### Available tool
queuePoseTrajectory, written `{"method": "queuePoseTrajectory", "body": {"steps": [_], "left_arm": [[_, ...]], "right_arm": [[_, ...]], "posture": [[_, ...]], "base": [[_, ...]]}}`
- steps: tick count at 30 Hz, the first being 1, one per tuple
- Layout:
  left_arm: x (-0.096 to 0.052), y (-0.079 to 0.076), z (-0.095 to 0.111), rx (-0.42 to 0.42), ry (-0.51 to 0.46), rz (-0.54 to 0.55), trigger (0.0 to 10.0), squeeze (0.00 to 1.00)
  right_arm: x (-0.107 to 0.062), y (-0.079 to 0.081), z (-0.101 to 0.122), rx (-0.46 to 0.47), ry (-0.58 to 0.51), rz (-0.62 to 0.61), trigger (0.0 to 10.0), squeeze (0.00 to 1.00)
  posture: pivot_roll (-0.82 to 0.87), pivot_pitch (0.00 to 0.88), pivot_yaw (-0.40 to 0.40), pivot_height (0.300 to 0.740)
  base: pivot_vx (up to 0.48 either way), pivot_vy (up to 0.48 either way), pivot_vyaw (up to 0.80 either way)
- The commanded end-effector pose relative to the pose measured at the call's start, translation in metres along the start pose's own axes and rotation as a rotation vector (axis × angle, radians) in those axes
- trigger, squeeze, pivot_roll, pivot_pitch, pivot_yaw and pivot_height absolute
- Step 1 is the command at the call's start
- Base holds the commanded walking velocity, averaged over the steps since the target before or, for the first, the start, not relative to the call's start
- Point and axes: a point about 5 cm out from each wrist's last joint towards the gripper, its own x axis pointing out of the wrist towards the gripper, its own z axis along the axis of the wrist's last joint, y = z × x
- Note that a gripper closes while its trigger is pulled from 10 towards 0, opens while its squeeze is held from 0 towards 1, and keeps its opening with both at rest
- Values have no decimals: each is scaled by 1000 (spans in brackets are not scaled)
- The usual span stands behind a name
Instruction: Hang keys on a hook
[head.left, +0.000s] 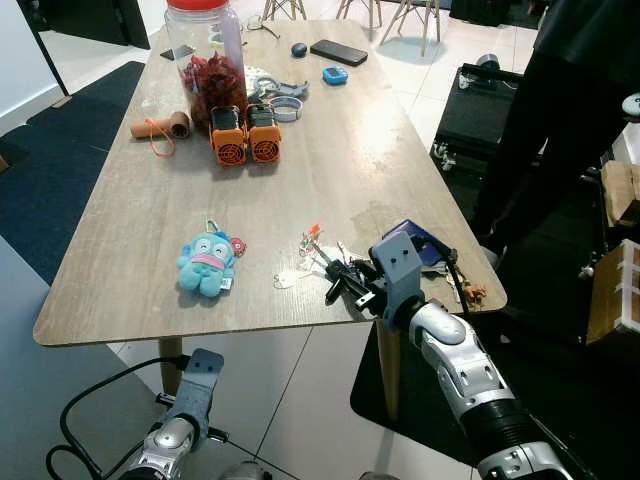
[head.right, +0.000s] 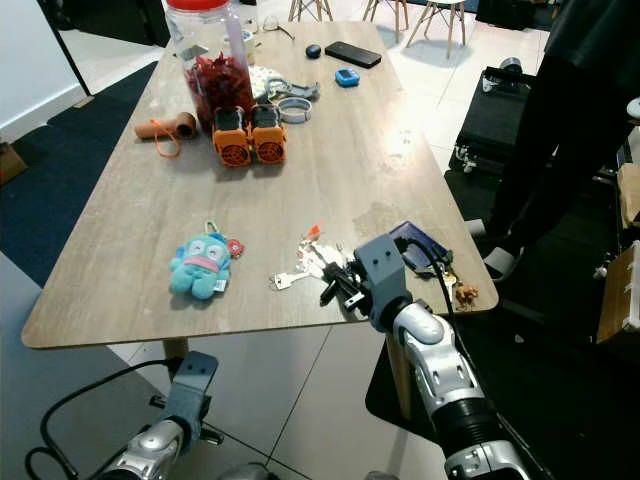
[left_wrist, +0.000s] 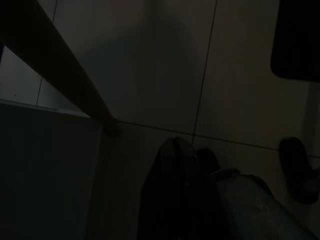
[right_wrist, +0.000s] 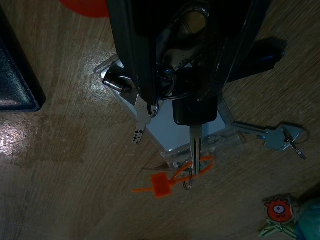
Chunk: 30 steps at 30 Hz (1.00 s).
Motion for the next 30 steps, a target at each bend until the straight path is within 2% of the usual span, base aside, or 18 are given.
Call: {"method": "queuePoseTrajectory", "body": {"steps": [1,5,8,9,10,11,12,14,15,23,30], "left_arm": [[-1,-3,-5,-2,20,-9,10000,0],[-1,-3,-6,-3,20,-9,10000,0],[-2,-3,-6,-4,19,-8,10000,0],[-2,-3,-6,-5,19,-7,10000,0],[-2,-3,-6,-5,19,-6,10000,0],[-2,-3,-6,-5,19,-6,10000,0],[-2,-2,-6,-5,18,-5,10000,0],[-2,-2,-6,-5,17,-5,10000,0],[-2,-2,-6,-6,16,-4,10000,0],[-1,-2,-5,-8,15,-4,10000,0],[-1,-1,-5,-10,13,-4,10000,0]], "right_arm": [[-4,-2,-7,5,25,-15,0,0],[-4,-3,-6,5,16,-25,0,0],[-3,-10,3,-3,-38,-79,0,0],[-3,-16,10,-2,-79,-123,1020,0],[-3,-23,19,5,-125,-170,2627,0],[-3,-23,19,5,-125,-170,2627,0],[-4,-32,31,19,-192,-231,4118,0],[-5,-38,39,18,-231,-261,4275,0],[-8,-49,53,11,-300,-318,9843,0],[-16,-67,82,11,-436,-404,10000,0],[-16,-70,85,-6,-436,-412,10000,0]], "posture": [[70,75,9,740],[71,76,10,740],[73,79,9,740],[73,78,9,740],[74,79,9,740],[74,79,9,740],[74,79,9,740],[74,79,7,740],[74,79,7,740],[75,80,7,740],[76,77,8,740]], "base": [[0,0,0],[0,0,0],[0,0,0],[0,0,0],[0,0,0],[0,0,0],[0,0,0],[0,0,0],[0,0,0],[0,0,0],[0,0,0]]}}
